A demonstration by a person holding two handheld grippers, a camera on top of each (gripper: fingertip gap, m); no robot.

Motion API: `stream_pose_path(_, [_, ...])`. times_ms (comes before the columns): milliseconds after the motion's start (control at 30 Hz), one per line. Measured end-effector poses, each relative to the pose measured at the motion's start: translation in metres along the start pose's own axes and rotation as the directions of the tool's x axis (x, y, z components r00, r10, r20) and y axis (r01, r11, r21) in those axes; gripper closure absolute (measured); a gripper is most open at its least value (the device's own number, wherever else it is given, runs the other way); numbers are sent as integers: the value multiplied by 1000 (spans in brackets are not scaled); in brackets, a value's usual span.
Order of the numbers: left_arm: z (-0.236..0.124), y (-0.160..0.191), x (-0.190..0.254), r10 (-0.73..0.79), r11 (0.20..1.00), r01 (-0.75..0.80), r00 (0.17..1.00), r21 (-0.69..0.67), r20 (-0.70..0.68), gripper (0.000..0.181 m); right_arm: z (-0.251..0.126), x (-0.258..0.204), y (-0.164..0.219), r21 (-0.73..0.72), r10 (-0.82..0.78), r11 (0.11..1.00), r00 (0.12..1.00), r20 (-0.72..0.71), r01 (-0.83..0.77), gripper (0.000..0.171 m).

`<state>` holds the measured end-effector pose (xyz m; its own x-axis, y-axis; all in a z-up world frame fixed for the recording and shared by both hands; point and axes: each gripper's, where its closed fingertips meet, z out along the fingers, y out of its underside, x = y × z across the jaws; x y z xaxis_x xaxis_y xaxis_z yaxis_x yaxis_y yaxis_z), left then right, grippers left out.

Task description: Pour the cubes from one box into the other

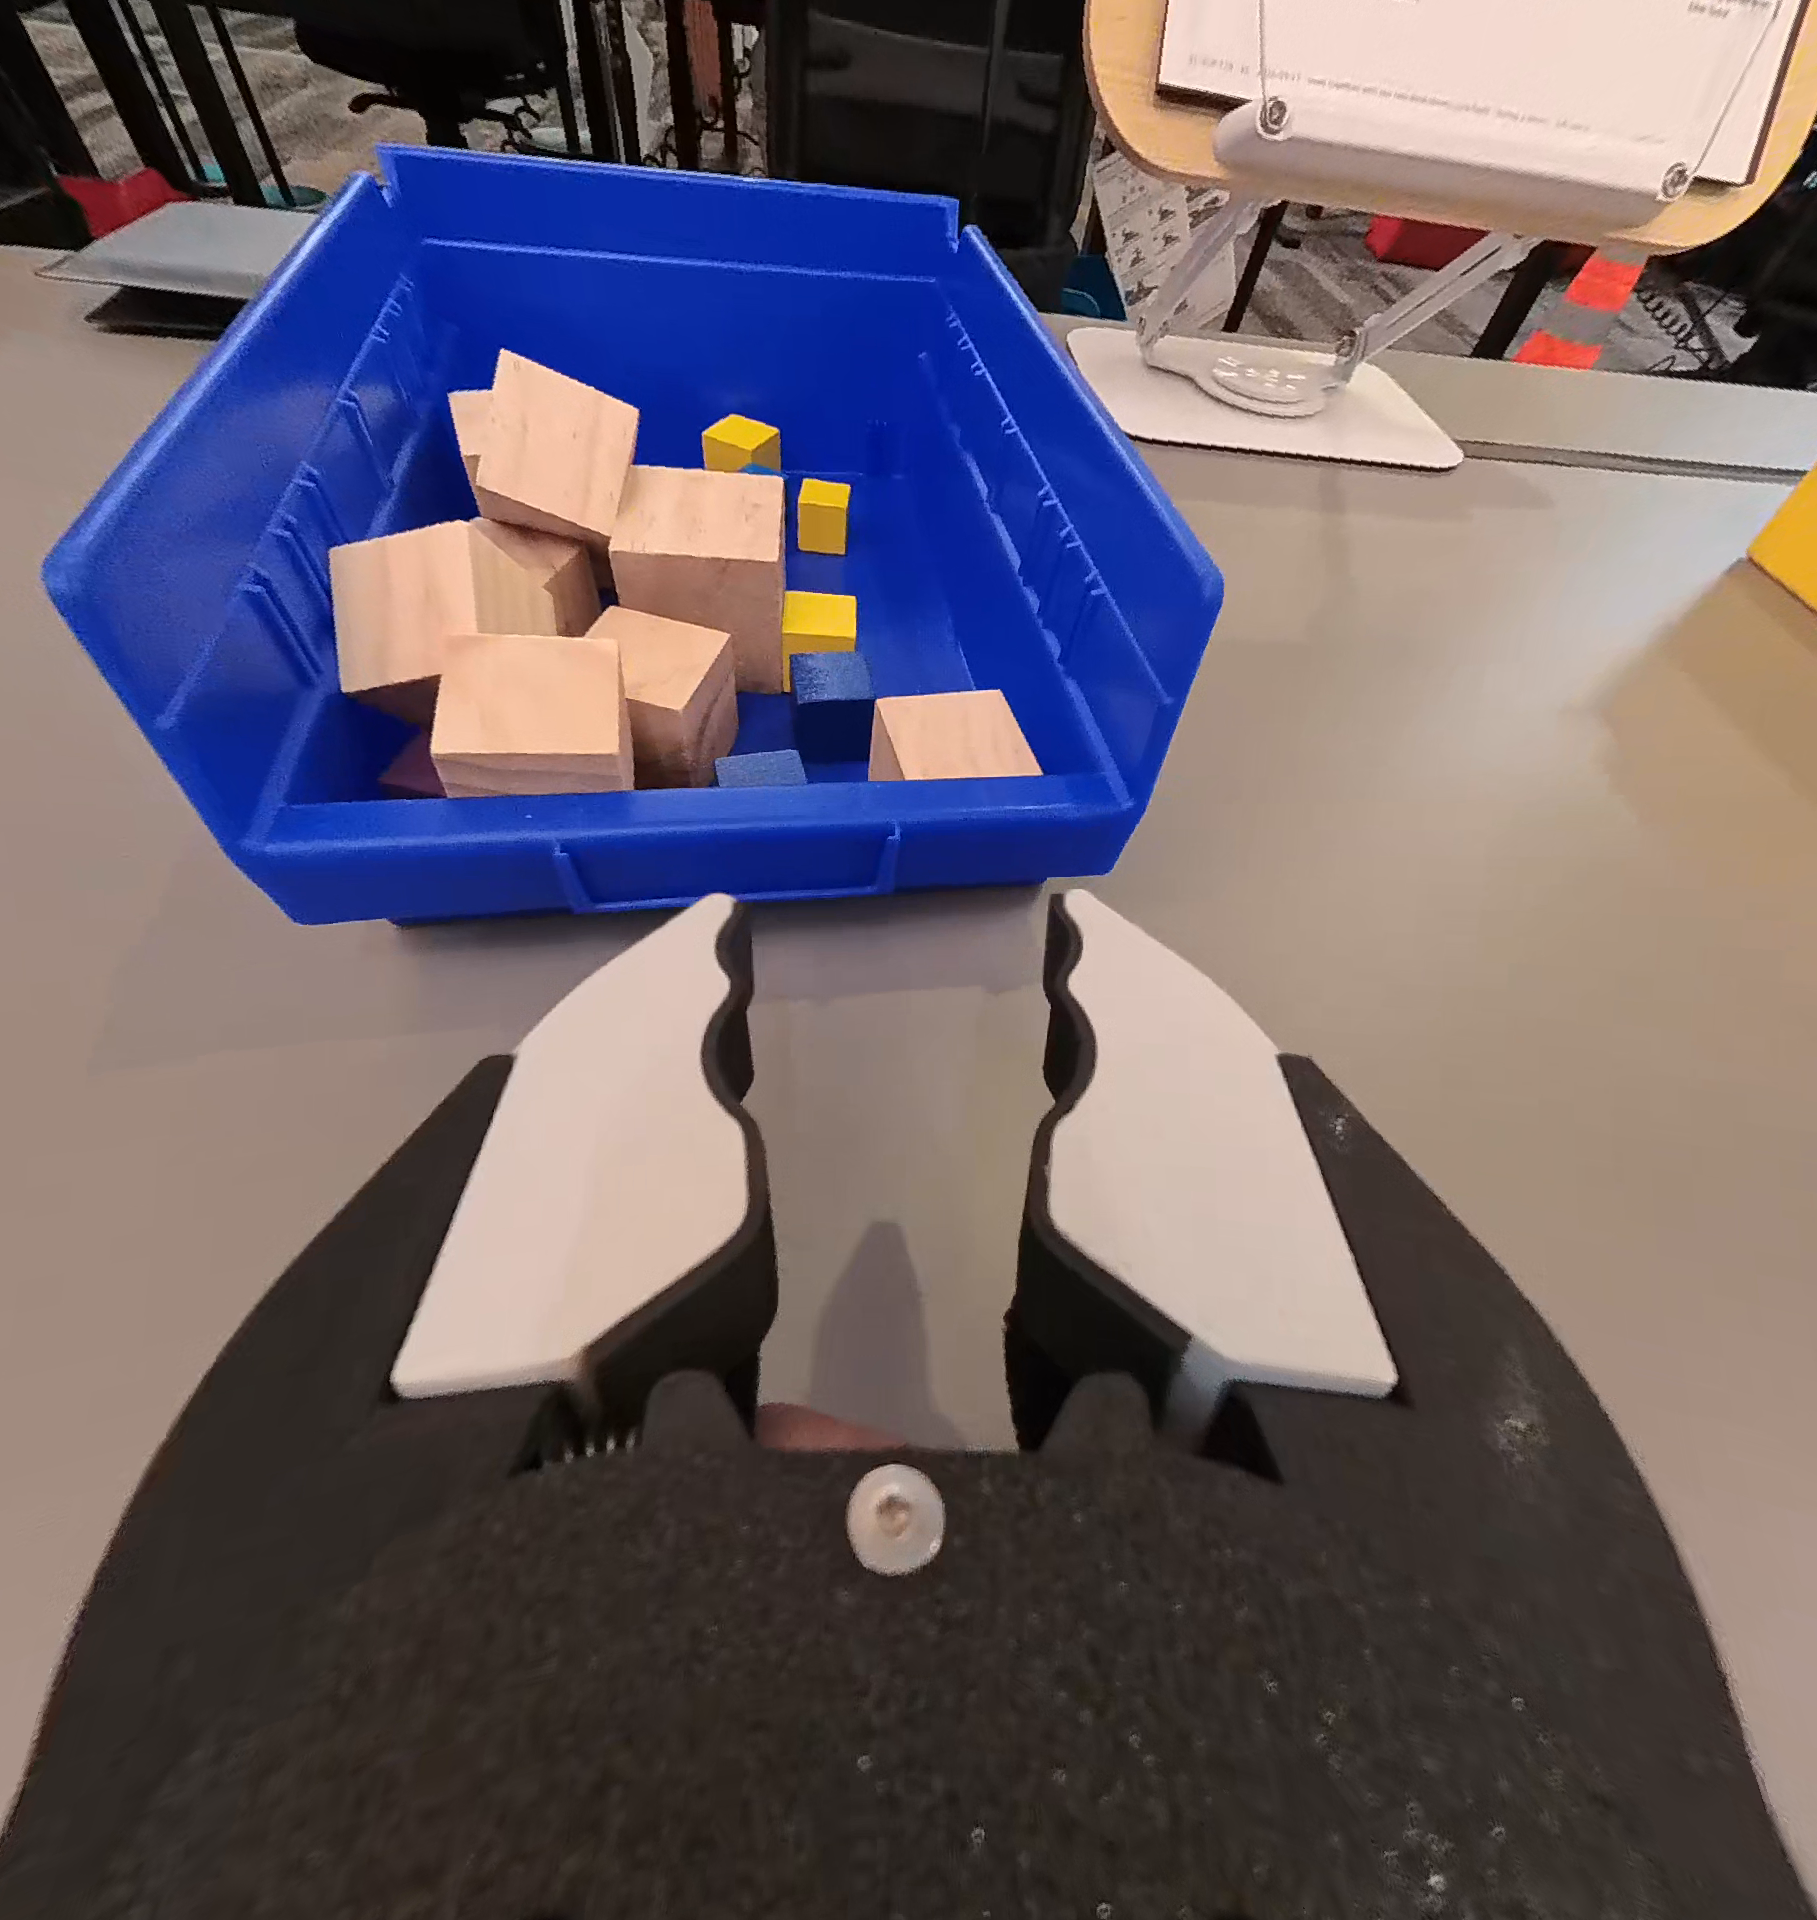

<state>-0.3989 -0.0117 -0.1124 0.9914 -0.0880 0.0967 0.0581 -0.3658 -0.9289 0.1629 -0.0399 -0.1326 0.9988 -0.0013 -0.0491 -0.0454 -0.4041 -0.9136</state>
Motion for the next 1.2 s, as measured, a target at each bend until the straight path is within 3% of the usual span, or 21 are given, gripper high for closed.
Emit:
stream_pose_path(667, [-1,1,-6,34,999,-34,999,-11,27,128,-5,-3,-4,28,-60,998,998,-15,61,127])
stream_pose_path(900, [-5,-9,-89,38,999,-34,978,-23,205,131,-5,-8,-8,35,-62,997,998,-15,62,127])
stream_pose_path(967, [0,-14,-110,72,997,-66,978,-40,198,127,-6,-11,-9,44,-63,997,998,-7,64,128])
stream_pose_path(1067, [13,-18,-138,82,996,-74,983,-56,167,136,-4,-14,-7,36,-84,996,996,-6,84,128])
stream_pose_path(1200, [28,-25,-145,52,997,-46,993,-57,104,138,-3,-18,-9,36,-79,996,997,-3,80,128])
